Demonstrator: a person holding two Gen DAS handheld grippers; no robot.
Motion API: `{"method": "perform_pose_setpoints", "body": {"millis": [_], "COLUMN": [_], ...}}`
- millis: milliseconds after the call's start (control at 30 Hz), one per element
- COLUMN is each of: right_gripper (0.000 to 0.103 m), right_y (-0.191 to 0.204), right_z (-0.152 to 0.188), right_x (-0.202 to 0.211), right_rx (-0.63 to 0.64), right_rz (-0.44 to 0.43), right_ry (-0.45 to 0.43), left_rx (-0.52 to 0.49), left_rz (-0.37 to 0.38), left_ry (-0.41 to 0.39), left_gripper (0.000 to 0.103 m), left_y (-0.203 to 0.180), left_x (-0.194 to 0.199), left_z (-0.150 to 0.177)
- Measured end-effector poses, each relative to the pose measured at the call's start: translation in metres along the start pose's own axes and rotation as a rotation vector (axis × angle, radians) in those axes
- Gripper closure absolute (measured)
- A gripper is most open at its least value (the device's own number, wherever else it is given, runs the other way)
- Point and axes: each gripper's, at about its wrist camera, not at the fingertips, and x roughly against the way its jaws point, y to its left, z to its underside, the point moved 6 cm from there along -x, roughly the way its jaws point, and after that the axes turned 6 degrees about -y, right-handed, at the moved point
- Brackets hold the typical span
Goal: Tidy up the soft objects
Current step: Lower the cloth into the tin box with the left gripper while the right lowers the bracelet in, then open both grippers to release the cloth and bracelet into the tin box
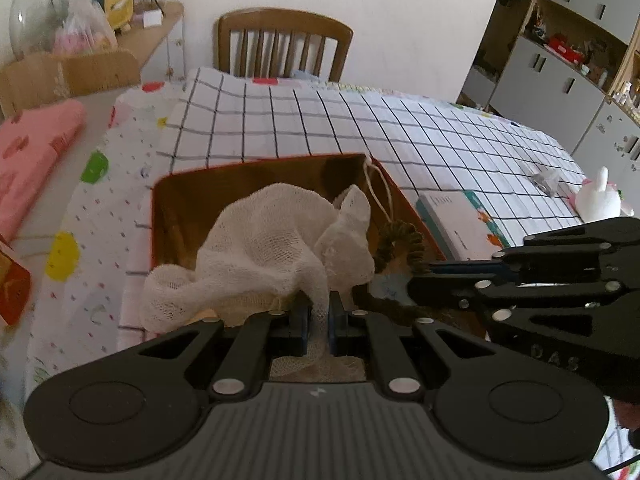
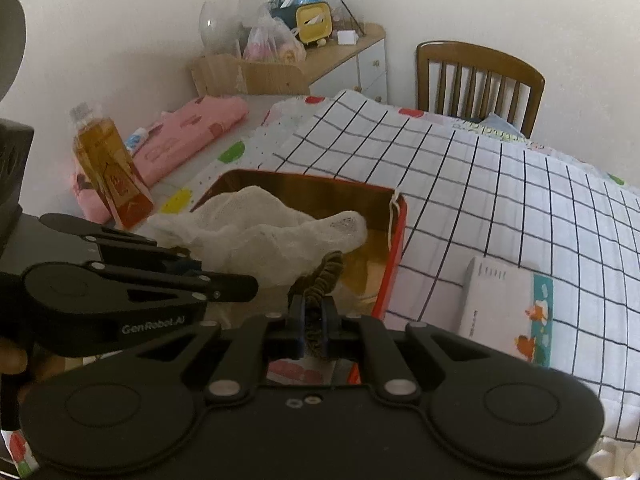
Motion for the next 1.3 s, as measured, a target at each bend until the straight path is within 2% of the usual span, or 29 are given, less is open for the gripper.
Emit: {"method": "perform_pose_setpoints", "body": {"millis": [367,467,567,700,733,867,967,1100,1200,1300], "right_gripper": [0.081,0.072,0.070,0.069,0.068,0.064,0.056,0.054,0.053,0.052], "right_y": [0.004,0.004,0.004,0.004,0.003,0.000,-0.001,-0.003,-0.008,-0.016], "right_z": [0.011,0.011,0.010,0.010,0.009,0.008,0.008,0.007,0.007,0.009], "right_x": [0.001,0.004,0.009,0.014,0.016,0.025,0.033,0.048,0.060,0.074], "right_rx": [0.067,0.070,0.076,0.078,0.075,0.065,0.058,0.050,0.034,0.008], "right_rz": [0.023,0.017,0.008,0.003,0.002,-0.006,-0.020,-0.037,-0.053,-0.070], "right_ry": [0.017,0.014,0.006,-0.002,-0.008,-0.022,-0.035,-0.055,-0.066,-0.081], "left_rx": [0.035,0.052,0.062,0.071,0.071,0.081,0.080,0.072,0.070,0.090], "left_rz": [-0.002,0.002,0.005,0.000,-0.007,-0.007,-0.005,0.012,0.029,0.046], "left_ry": [0.030,0.032,0.030,0.016,0.009,0.005,0.011,0.018,0.018,0.013], "left_gripper": [0.093,0.090,0.080,0.049,0.044,0.040,0.038,0.028,0.025,0.018], "left_y": [-0.001,0.000,0.000,-0.001,-0.001,-0.001,-0.004,-0.012,-0.019,-0.025], "left_x": [0.000,0.002,0.004,0.010,0.012,0.020,0.027,0.036,0.041,0.048], "left_z": [0.006,0.007,0.008,0.009,0.009,0.012,0.015,0.021,0.024,0.026]}}
